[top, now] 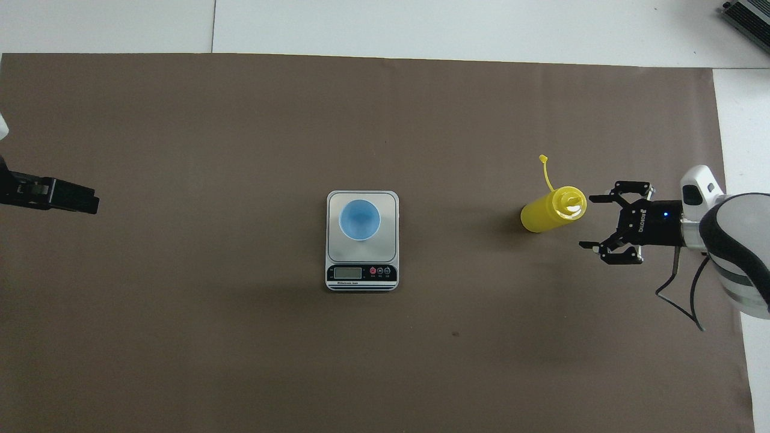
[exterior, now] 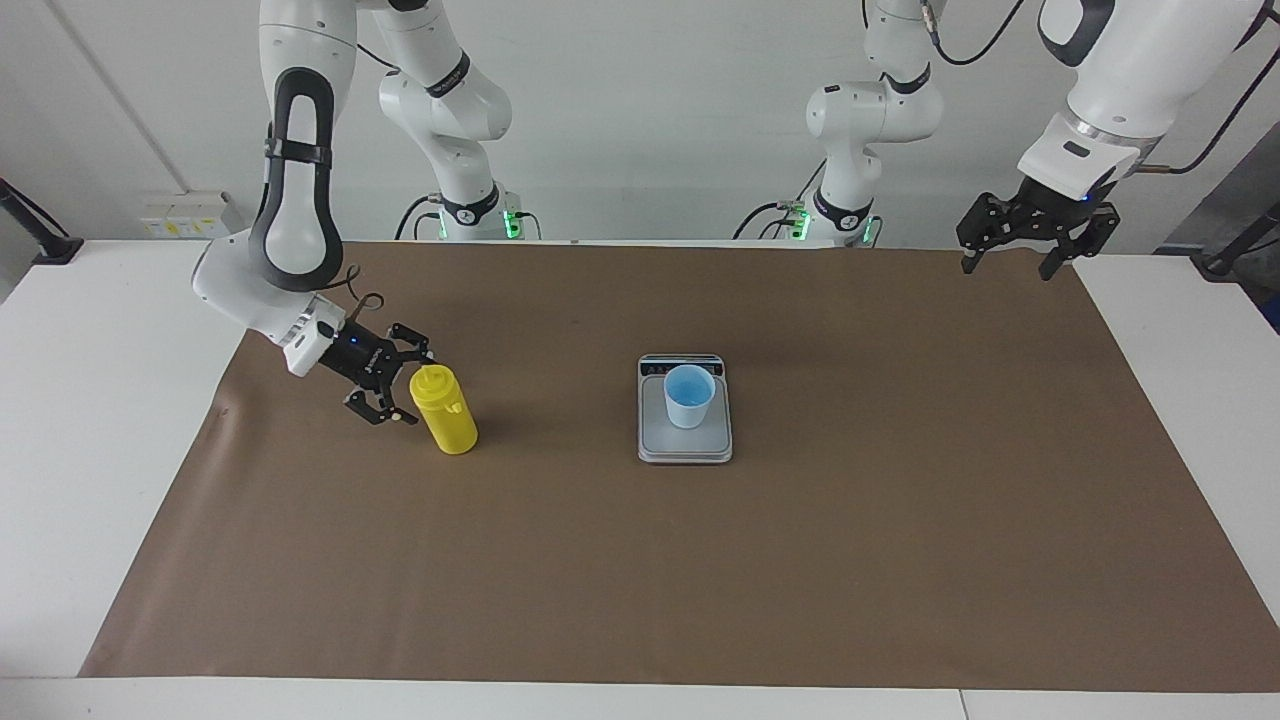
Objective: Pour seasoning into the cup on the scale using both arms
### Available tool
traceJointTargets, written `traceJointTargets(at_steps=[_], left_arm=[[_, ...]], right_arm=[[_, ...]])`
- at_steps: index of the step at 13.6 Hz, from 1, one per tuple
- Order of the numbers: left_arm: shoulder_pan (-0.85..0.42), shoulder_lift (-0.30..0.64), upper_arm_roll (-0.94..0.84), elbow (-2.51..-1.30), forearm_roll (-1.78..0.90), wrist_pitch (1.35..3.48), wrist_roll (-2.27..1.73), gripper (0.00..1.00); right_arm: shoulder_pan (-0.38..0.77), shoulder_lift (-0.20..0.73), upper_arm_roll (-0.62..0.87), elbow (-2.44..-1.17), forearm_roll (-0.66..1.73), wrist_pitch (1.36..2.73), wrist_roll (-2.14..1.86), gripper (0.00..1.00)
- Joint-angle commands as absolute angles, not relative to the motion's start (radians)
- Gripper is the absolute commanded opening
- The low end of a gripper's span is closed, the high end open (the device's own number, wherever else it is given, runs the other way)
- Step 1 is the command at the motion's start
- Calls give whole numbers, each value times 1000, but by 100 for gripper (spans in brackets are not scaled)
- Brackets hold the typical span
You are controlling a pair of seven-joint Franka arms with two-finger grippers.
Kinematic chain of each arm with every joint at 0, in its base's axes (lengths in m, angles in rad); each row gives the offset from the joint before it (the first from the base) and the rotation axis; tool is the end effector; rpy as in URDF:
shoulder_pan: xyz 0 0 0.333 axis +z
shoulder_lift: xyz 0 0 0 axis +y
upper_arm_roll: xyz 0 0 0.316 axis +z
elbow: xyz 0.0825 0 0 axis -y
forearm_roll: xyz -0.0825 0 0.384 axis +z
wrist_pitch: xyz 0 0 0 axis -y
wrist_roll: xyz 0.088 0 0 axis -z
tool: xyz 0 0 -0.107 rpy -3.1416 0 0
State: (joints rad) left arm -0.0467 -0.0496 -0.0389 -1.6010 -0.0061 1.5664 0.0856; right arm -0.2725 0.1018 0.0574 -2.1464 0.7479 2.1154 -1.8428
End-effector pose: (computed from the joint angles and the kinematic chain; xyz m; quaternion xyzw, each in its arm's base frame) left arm 0.5366 -0.0473 0.6369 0.9963 -0.0855 0.0075 0.0021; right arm 0.5399 -0.0863 0.3547 -0.7895 -0.5307 -0.2266 0.2090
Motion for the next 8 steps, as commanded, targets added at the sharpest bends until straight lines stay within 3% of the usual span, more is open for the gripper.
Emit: traceJointTargets(at_steps=[1, 5, 8], left_arm=[[-34, -64, -44, -1608, -12, 1551, 97, 100], [-34, -64, -44, -1608, -11, 1551, 97, 100], [-34, -64, -44, -1608, -12, 1551, 97, 100]], right_arm=[[-278, 66, 66, -2126, 678, 2114, -1663, 100], [-255, 12, 69, -2125, 629, 2114, -1407, 100], [-186, -40, 74, -2088, 426, 2111, -1139, 100]])
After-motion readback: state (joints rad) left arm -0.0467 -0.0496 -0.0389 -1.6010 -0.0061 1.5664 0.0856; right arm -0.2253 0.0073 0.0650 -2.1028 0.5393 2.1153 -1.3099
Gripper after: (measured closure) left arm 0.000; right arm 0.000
